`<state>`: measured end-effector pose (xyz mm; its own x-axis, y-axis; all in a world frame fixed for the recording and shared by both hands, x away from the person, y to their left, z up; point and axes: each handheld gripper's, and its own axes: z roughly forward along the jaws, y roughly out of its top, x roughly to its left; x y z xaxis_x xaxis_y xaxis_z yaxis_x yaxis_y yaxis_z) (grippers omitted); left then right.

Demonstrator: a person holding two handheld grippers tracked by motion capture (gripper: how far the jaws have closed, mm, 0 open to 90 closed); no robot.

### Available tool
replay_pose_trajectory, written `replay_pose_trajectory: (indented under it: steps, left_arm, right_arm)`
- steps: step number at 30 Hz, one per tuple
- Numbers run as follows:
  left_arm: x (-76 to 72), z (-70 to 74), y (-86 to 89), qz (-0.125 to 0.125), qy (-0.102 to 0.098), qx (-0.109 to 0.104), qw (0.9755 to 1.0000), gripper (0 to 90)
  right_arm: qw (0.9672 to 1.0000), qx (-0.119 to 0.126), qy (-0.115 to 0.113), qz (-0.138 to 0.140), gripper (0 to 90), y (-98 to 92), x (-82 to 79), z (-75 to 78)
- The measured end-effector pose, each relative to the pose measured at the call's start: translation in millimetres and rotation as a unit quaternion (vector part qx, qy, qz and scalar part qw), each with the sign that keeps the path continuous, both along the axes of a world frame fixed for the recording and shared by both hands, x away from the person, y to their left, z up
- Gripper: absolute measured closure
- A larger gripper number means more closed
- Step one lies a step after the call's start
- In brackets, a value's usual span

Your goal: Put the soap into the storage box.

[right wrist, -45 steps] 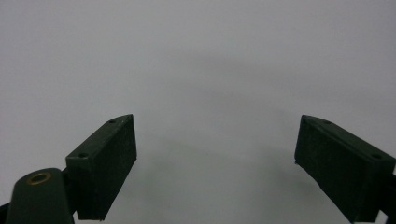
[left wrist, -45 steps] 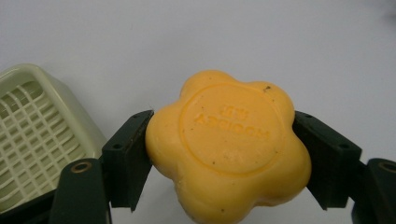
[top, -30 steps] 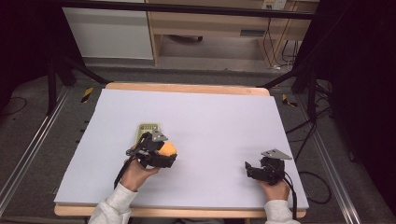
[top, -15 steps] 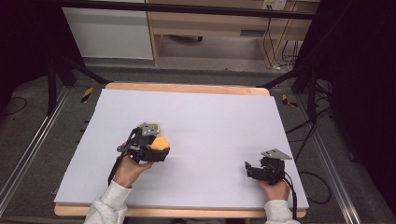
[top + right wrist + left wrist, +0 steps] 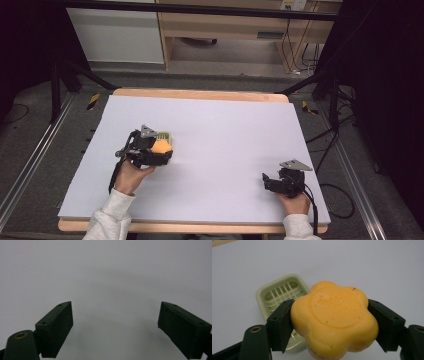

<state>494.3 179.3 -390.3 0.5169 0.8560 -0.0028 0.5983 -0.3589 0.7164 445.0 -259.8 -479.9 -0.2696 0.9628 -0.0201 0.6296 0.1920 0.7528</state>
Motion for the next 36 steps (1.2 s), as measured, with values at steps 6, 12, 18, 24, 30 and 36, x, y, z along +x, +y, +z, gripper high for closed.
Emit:
replay_pose_trajectory:
  steps: [6,12,18,24,30,36]
  left_arm:
    - [7.7,4.6,7.6,0.011,-0.002,-0.004,0.9999,26.4]
    - [15.8,5.6,12.5,0.022,-0.004,-0.003,0.9997,26.4]
    - [26.4,0.8,10.4,0.03,0.002,0.006,0.9995,26.4]
    - [35.2,-6.0,5.8,0.035,0.008,0.016,0.9992,26.4]
    - [40.9,-13.0,6.5,0.039,0.015,0.014,0.999,26.4]
    - [45.0,-21.1,11.7,0.044,0.02,0.017,0.9987,26.4]
  right_arm:
    - [1.0,0.0,0.002,0.0,13.2,1.5,-0.1,-0.3]
    - [1.0,0.0,0.002,-0.001,13.2,1.4,0.4,-0.4]
    - [1.0,0.001,0.002,0.0,13.2,1.4,0.5,-0.4]
    - [1.0,0.002,0.002,0.0,13.2,1.4,0.5,-0.5]
    - [1.0,0.002,0.002,-0.001,13.2,1.5,0.7,-0.7]
    - [1.0,-0.001,0.003,0.002,13.2,0.7,0.9,-1.0]
